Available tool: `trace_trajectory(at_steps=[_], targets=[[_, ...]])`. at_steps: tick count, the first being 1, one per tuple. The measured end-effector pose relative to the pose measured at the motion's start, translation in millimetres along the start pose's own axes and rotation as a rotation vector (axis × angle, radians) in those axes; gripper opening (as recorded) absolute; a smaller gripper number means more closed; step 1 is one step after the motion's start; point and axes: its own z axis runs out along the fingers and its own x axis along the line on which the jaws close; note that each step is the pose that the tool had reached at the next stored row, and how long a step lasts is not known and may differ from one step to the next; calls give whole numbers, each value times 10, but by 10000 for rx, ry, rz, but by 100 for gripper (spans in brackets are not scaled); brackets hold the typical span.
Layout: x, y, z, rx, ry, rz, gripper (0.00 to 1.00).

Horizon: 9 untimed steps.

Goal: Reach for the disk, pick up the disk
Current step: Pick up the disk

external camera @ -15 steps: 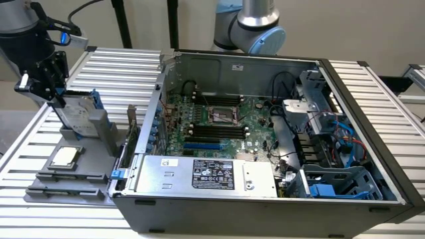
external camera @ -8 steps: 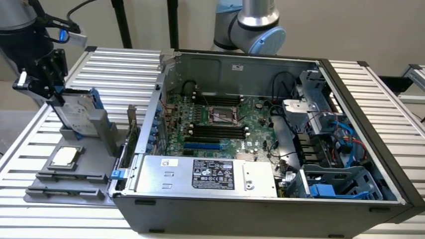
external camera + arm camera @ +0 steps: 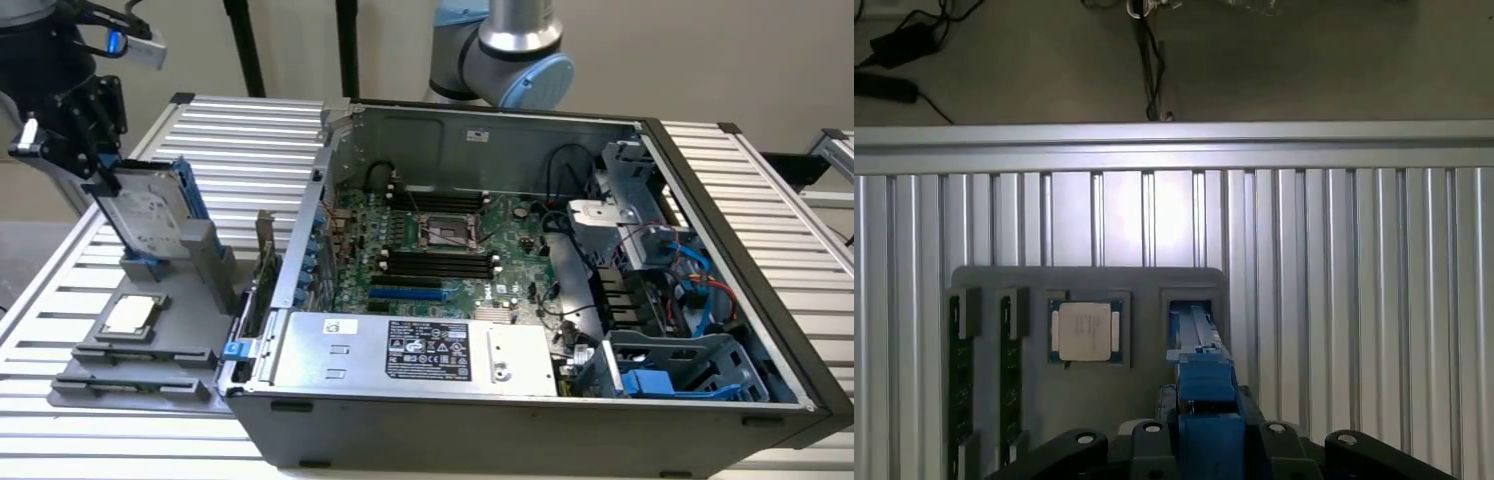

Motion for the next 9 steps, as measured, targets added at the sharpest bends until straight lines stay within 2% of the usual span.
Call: trace_trajectory(at_steps=[9], targets=[[-8,-30,-408,2,-9,-4,33]])
